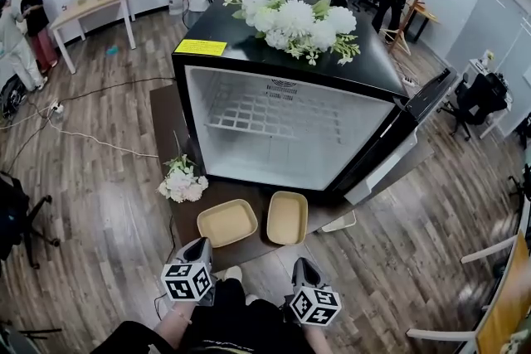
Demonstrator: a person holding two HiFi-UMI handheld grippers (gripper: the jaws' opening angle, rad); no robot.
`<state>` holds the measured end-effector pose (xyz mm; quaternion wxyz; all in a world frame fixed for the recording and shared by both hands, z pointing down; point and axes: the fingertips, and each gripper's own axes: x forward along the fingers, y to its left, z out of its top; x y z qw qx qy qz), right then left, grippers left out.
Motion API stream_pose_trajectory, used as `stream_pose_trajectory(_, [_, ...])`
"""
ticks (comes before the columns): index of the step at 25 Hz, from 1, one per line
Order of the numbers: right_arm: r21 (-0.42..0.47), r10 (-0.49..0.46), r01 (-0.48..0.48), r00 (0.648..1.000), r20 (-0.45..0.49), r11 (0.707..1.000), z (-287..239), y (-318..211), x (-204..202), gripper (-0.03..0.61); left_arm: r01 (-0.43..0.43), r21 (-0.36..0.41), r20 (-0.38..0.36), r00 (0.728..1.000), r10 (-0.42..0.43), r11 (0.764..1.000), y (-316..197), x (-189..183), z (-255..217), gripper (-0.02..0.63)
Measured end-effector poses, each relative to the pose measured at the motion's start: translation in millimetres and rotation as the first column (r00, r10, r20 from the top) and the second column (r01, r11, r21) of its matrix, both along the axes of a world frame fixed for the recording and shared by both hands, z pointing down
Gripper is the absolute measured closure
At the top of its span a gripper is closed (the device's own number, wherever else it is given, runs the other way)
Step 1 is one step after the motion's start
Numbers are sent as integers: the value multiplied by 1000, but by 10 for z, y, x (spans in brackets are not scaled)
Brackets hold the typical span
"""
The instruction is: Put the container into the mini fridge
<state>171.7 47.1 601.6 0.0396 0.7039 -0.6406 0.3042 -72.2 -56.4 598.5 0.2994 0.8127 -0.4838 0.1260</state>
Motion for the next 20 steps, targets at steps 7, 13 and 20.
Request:
stream_pose_trajectory(7, [-34, 81, -81, 997, -11, 996, 70, -276, 127, 571, 23, 6, 28, 999, -23, 1000, -353, -117, 35, 603])
stream_pose_trajectory(13, [-60, 190, -193, 980, -54, 979, 127, -446, 332, 571, -3, 3, 40, 999, 2, 1000, -600, -162, 72, 604])
stream_pose_trajectory(20, [-151, 244, -238, 970, 21, 959, 341, -583, 472, 456, -19, -34, 37, 999, 20, 999, -734, -212, 140, 603])
